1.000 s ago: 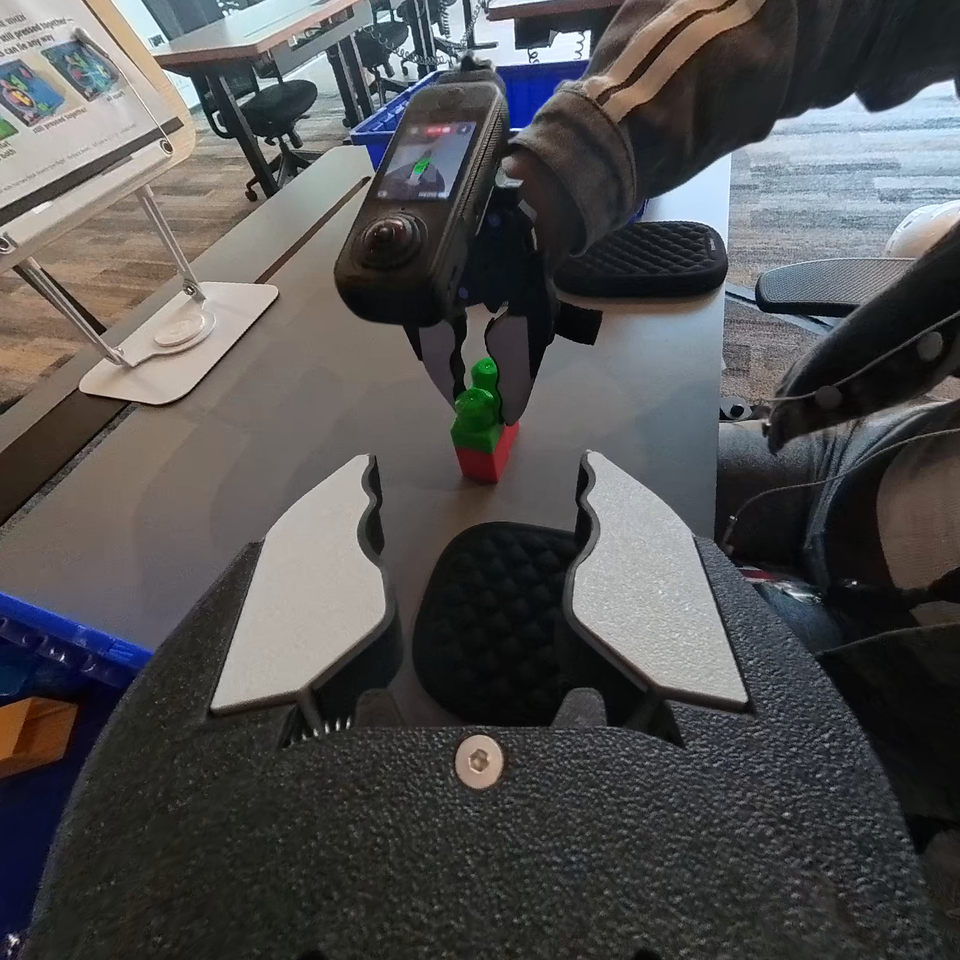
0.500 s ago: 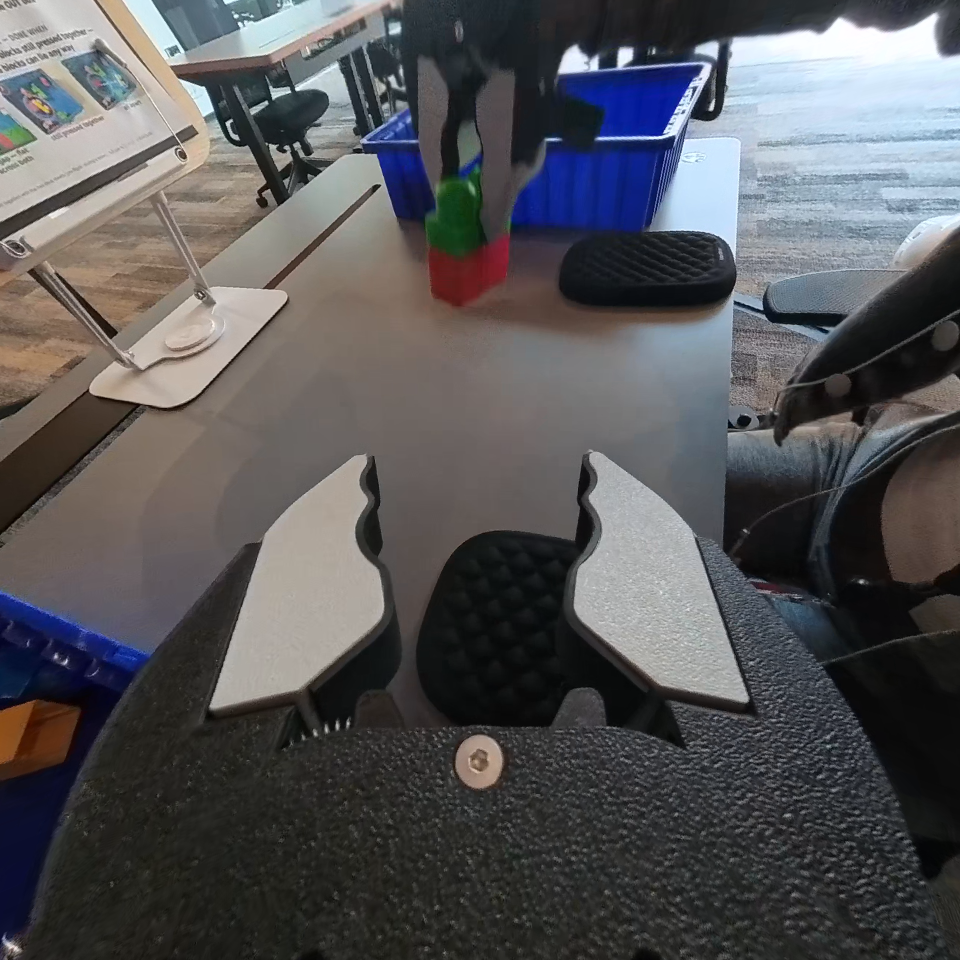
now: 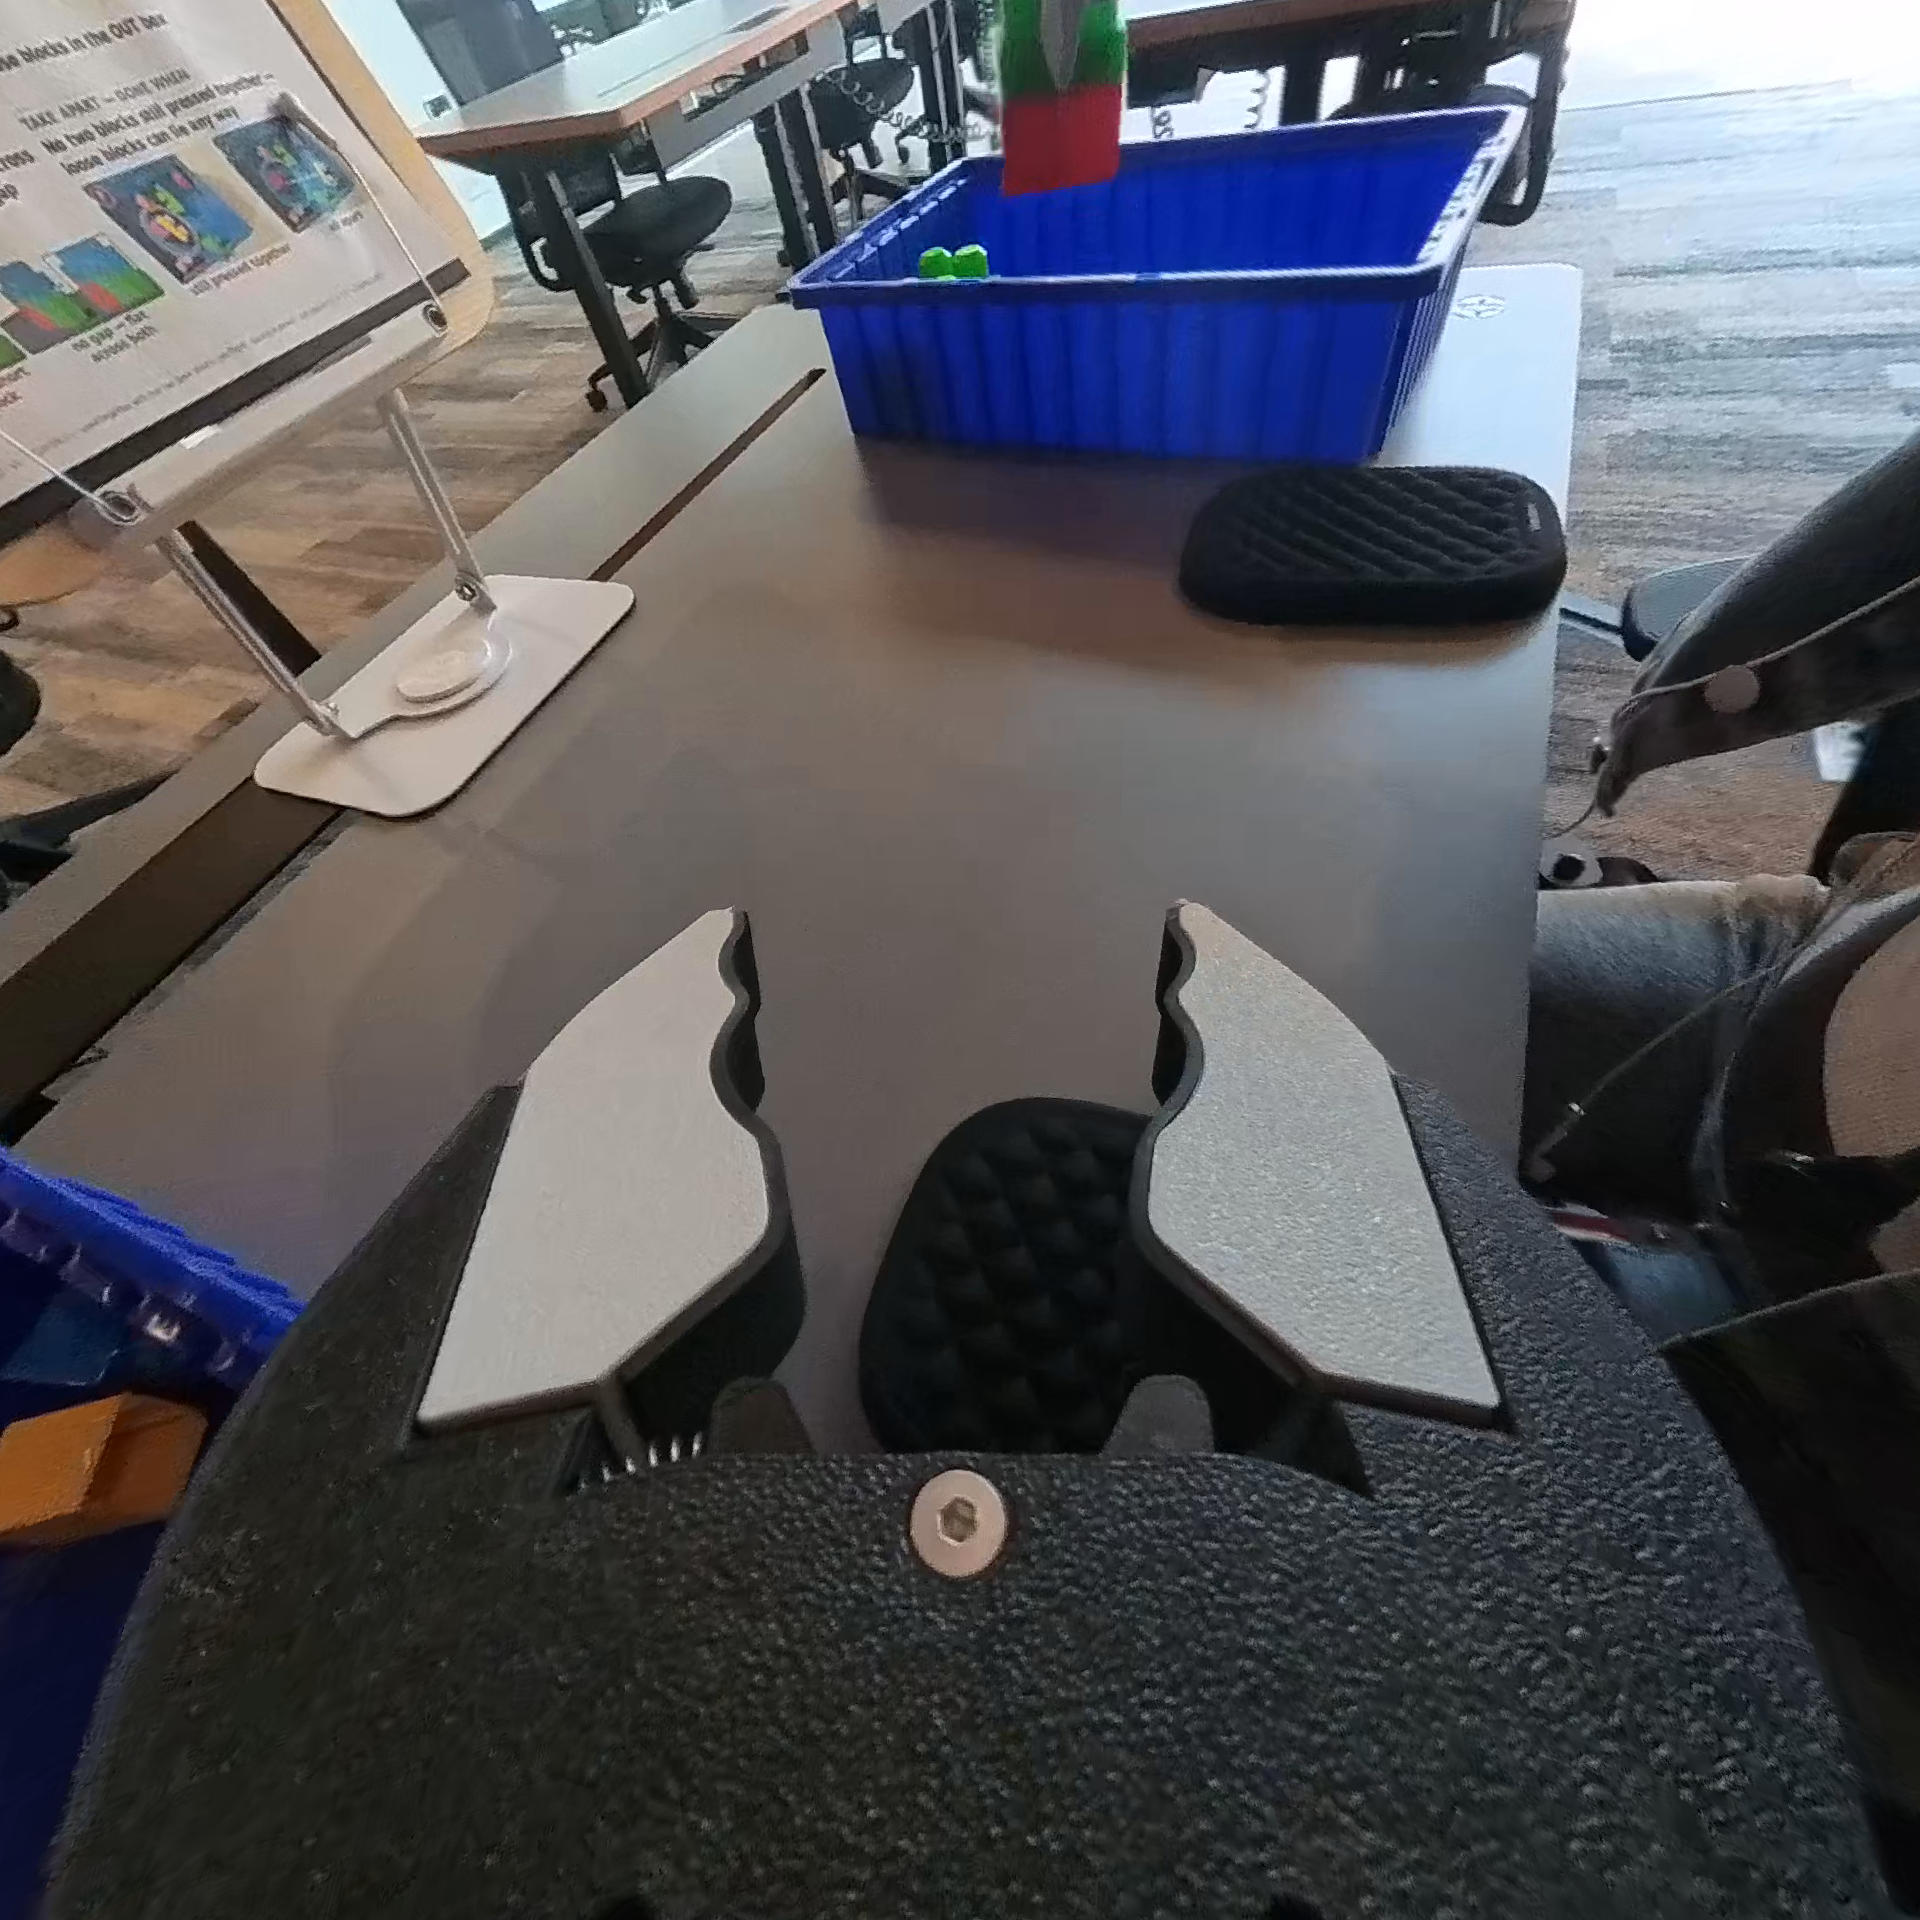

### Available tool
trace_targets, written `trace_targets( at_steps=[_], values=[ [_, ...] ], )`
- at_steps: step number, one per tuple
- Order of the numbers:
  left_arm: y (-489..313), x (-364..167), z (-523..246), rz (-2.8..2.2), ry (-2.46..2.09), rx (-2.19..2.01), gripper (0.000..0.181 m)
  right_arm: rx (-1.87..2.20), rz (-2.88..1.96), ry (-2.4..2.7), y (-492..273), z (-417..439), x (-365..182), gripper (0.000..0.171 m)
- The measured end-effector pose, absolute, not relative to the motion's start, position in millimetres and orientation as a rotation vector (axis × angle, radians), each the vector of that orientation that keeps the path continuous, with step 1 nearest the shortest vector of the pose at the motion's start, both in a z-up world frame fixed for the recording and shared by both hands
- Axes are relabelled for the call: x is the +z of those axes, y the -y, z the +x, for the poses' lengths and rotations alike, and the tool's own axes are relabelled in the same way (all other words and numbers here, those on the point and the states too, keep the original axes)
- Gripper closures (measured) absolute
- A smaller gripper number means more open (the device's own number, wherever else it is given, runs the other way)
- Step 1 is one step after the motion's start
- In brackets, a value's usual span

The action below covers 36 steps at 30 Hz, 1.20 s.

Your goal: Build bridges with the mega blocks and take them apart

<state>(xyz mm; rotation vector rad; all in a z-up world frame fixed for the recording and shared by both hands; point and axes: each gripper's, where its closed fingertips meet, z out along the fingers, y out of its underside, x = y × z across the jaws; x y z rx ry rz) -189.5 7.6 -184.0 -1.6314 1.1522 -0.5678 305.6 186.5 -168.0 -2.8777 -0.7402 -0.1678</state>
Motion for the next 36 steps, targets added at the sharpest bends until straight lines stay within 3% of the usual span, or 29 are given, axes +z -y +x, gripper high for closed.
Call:
trace_targets(
  at_steps=[16,23,36],
  values=[
    [-15.3,-174.6,-159.9,-1.624,-1.115,-0.568,0.108,-0.204,-2.943,-0.007,-274.3,461.0,-236.8,0.137],
    [-23.4,-188.5,-151.6,-1.661,-1.132,-0.585,0.108,-0.145,-2.940,-0.045,-296.0,475.1,-274.3,0.136],
    [-26.1,-193.2,-150.6,-1.681,-1.141,-0.562,0.108,-0.104,-2.946,-0.080,-315.3,477.5,-297.0,0.137]
  ],
)
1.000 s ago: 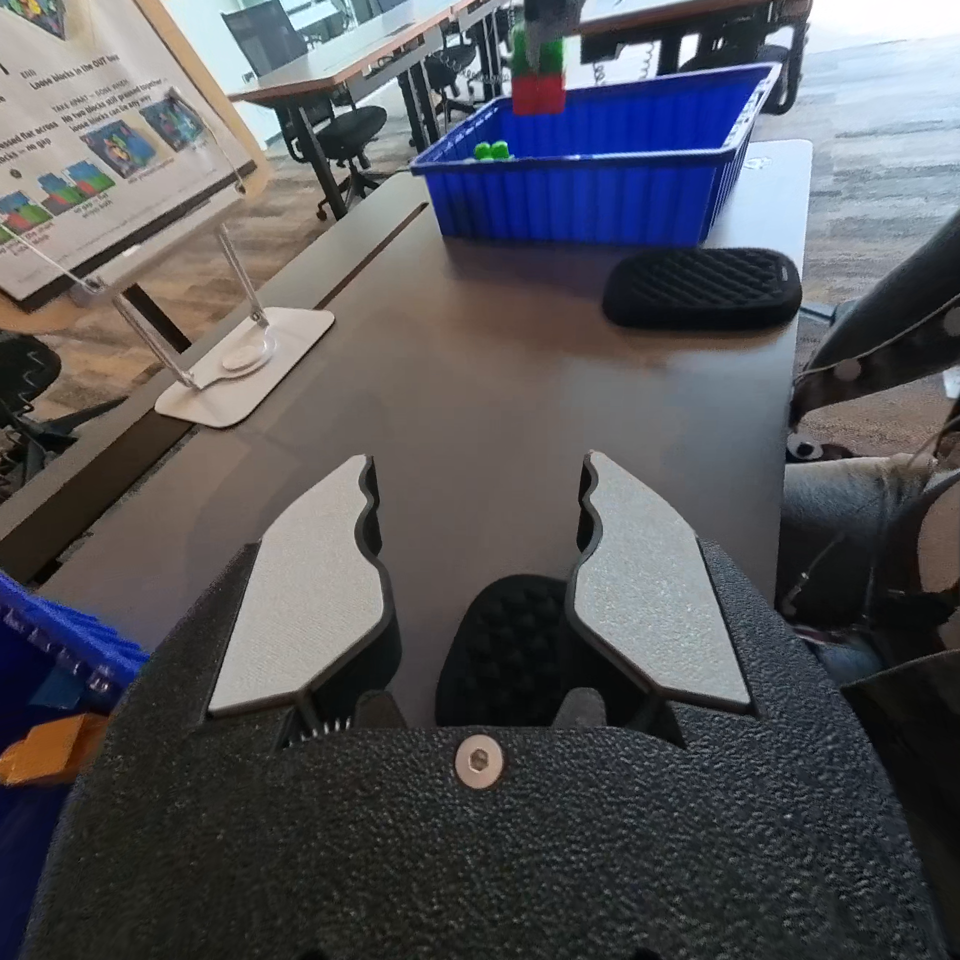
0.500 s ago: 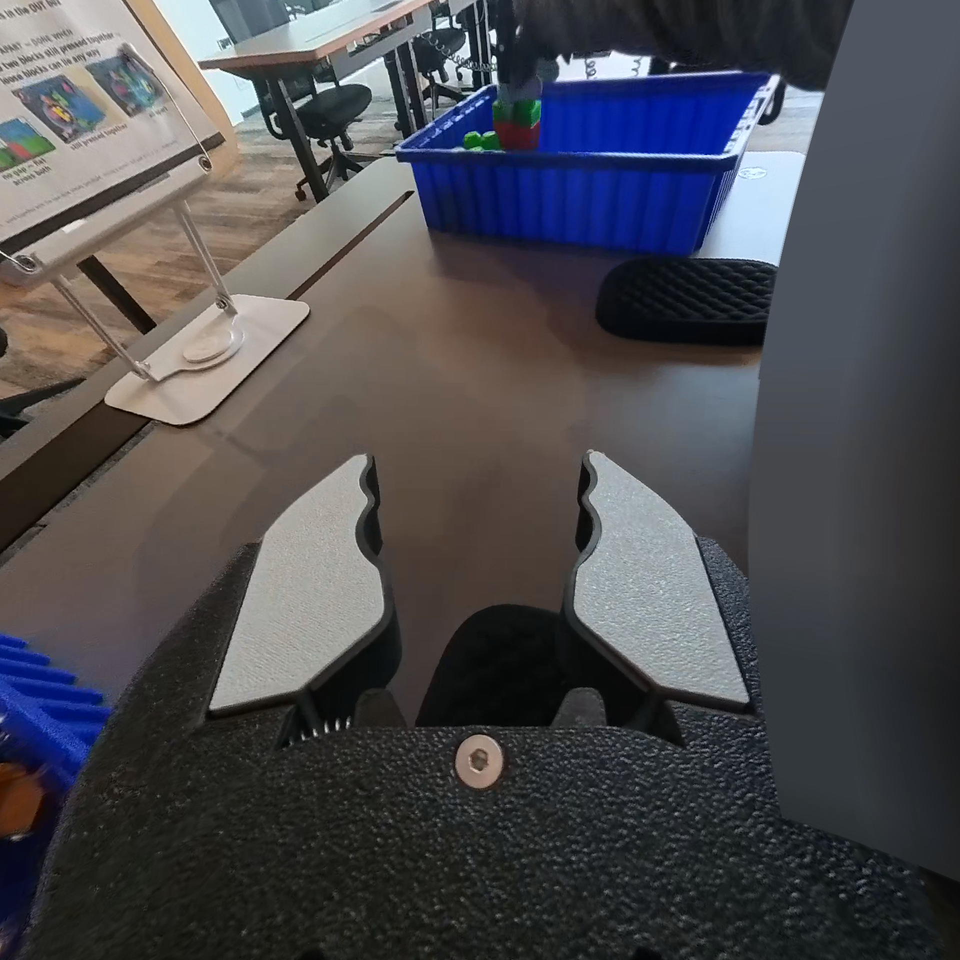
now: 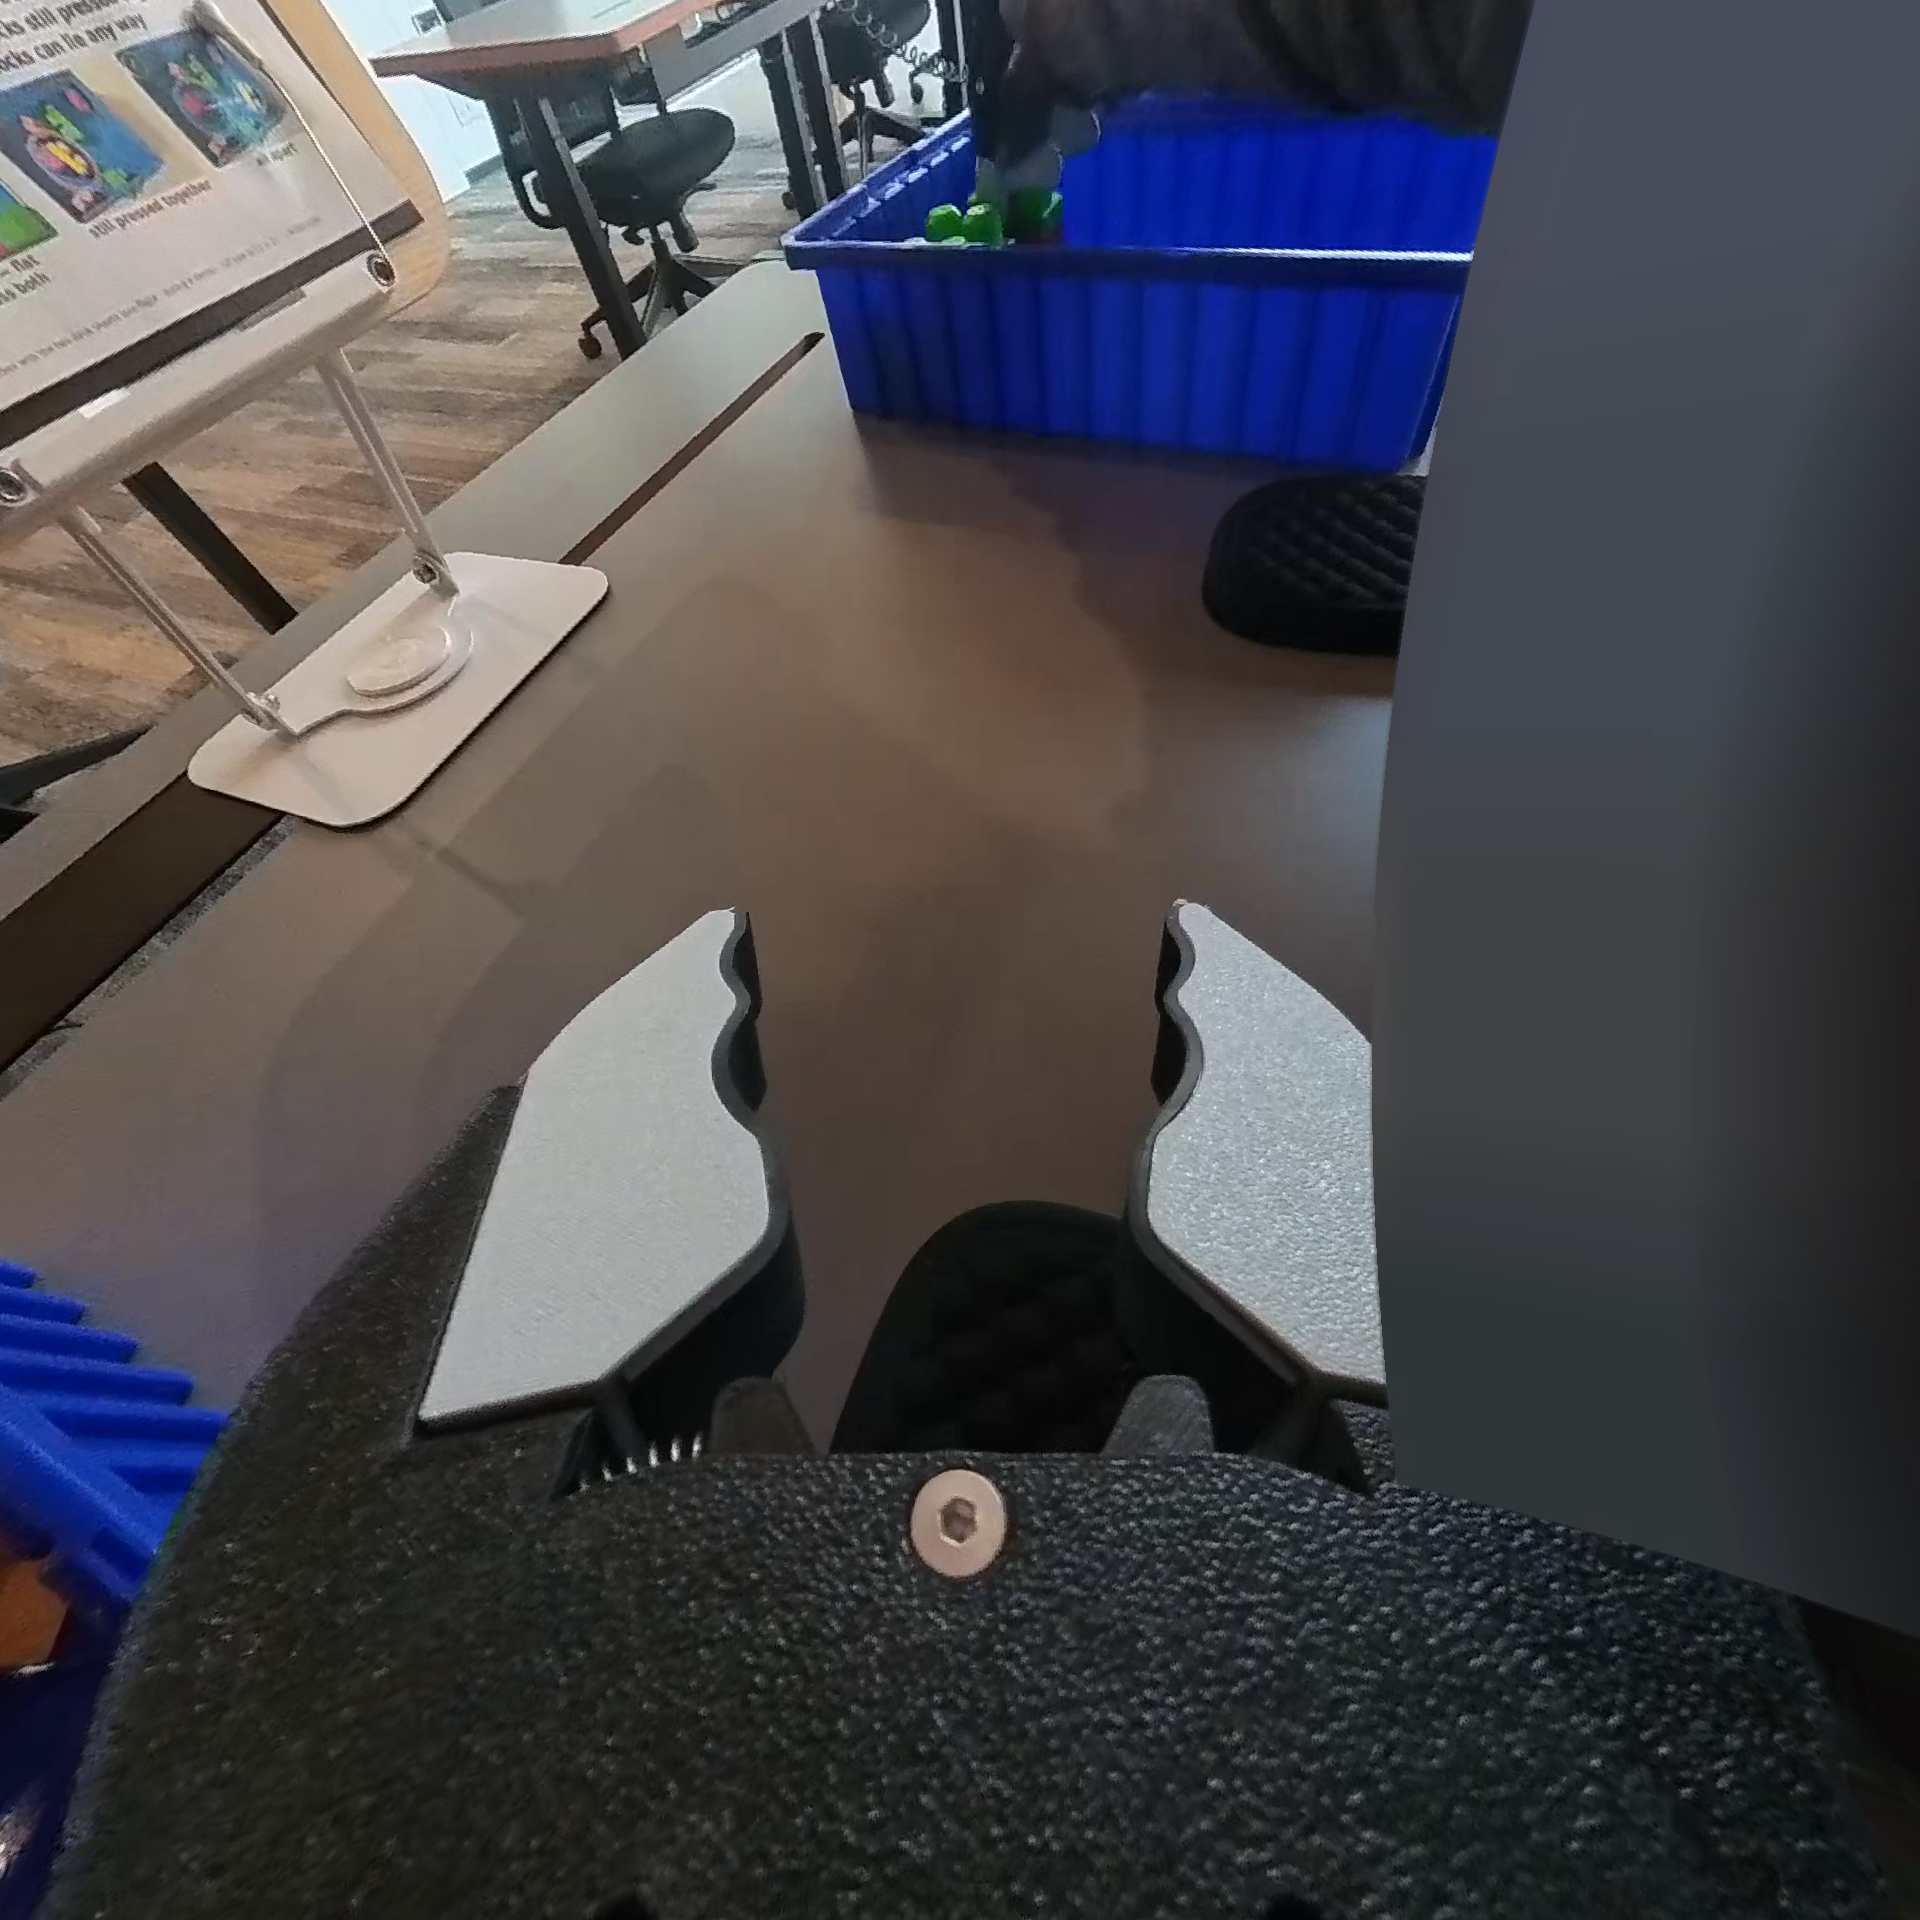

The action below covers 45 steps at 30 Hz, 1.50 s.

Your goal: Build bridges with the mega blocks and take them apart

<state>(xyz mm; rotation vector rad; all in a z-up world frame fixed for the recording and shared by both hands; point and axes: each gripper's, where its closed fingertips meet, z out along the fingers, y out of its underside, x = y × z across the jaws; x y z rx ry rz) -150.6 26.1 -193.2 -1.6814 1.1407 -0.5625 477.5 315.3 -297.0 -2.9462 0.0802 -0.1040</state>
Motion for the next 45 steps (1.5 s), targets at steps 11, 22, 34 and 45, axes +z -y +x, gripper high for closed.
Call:
trace_targets(
  at_steps=[11,22,34,45],
  values=[
    [-24.2,-191.7,-147.2,-1.674,-1.158,-0.554,0.108,-0.093,-2.931,-0.098,-321.1,479.2,-302.4,0.135],
    [-22.0,-184.3,-148.6,-1.658,-1.141,-0.543,0.105,-0.099,-2.894,-0.056,-305.8,473.5,-261.6,0.098],
    [-21.4,-171.0,-160.5,-1.646,-1.062,-0.542,0.104,0.162,-2.468,0.267,-240.9,370.0,-144.0,0.094],
    [-37.6,-158.2,-228.4,-1.745,-0.803,-0.406,0.106,0.364,-2.083,0.542,-146.0,251.7,-110.7,0.095]
  ],
)
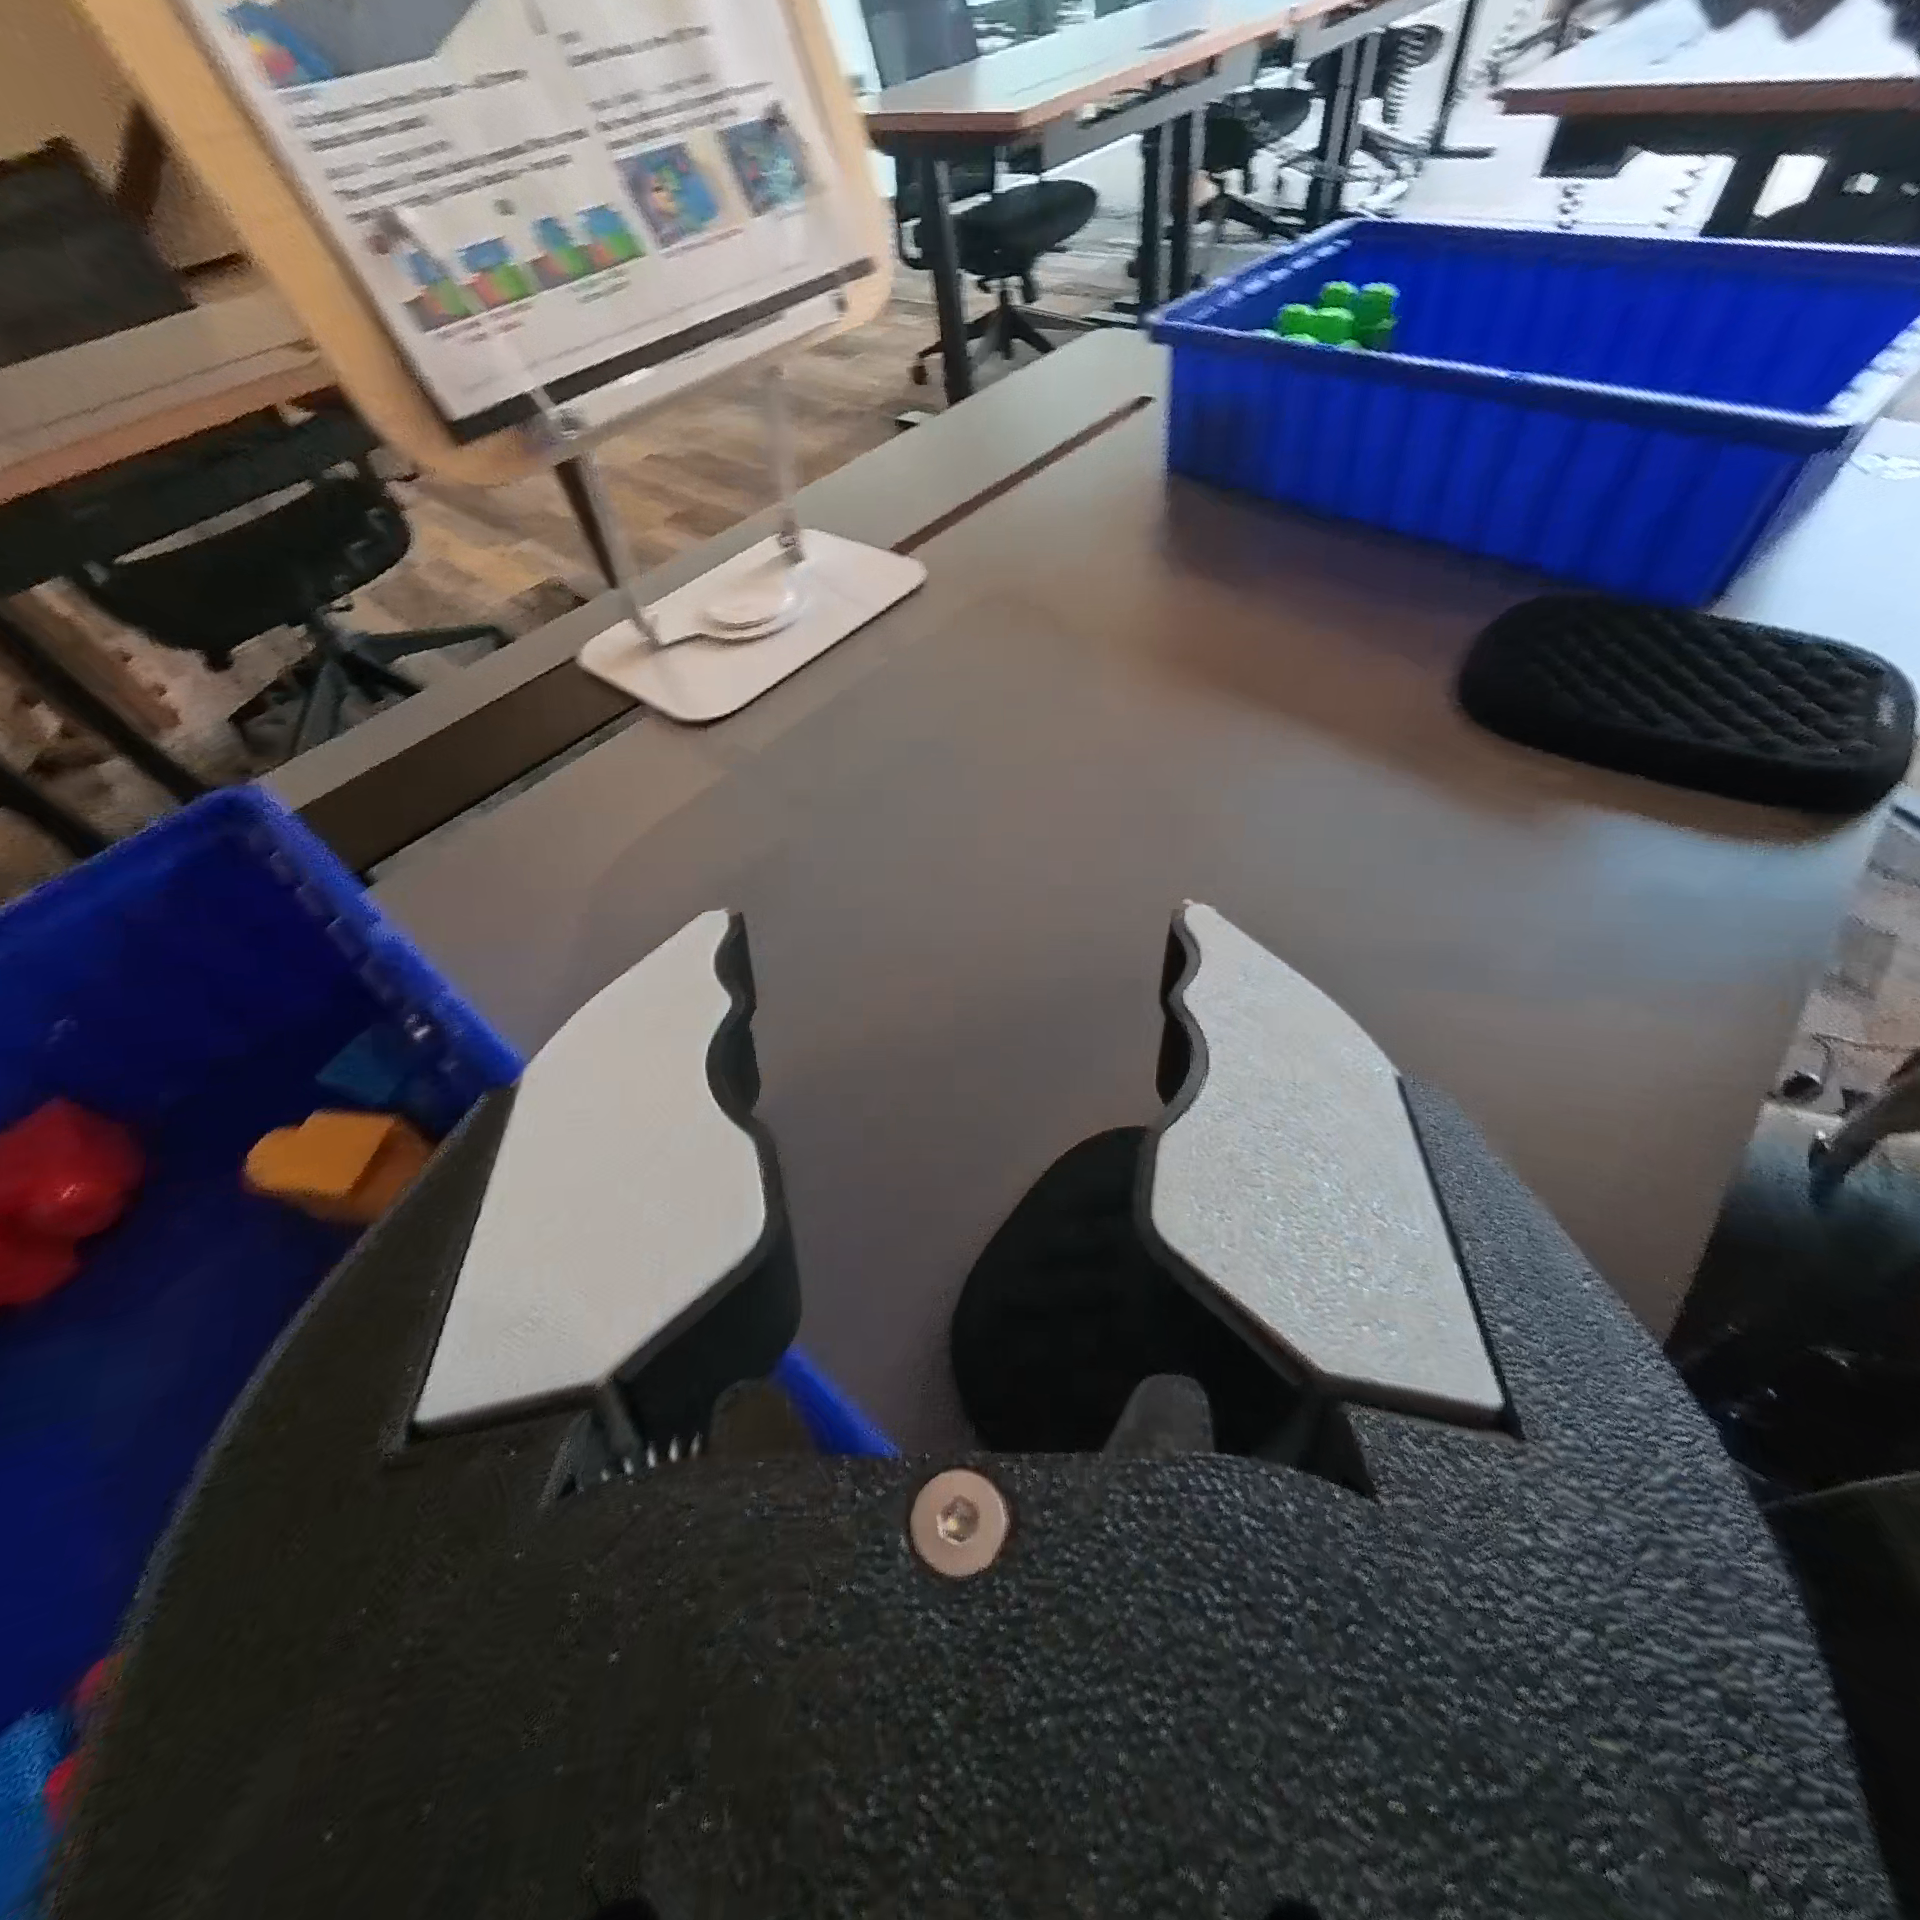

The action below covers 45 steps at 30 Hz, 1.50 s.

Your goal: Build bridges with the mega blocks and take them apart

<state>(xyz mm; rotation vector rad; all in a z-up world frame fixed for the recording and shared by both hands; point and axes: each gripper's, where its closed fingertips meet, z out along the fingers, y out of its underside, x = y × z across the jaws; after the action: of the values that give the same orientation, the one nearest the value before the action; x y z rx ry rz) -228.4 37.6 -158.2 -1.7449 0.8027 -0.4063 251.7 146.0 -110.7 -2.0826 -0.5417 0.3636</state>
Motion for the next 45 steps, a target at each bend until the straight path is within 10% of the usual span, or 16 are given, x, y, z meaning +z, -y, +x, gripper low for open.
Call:
trace_targets(
  at_steps=[16,45],
  values=[
    [-135.1,-167.6,-378.1,-1.984,-0.963,-0.405,0.095,0.390,-1.931,0.709,-57.7,195.4,-108.3,0.097],
    [-264.4,-296.1,-416.4,-2.005,-1.975,-0.316,0.133,0.447,-1.954,0.513,-16.7,158.6,-92.5,0.108]
  ],
)
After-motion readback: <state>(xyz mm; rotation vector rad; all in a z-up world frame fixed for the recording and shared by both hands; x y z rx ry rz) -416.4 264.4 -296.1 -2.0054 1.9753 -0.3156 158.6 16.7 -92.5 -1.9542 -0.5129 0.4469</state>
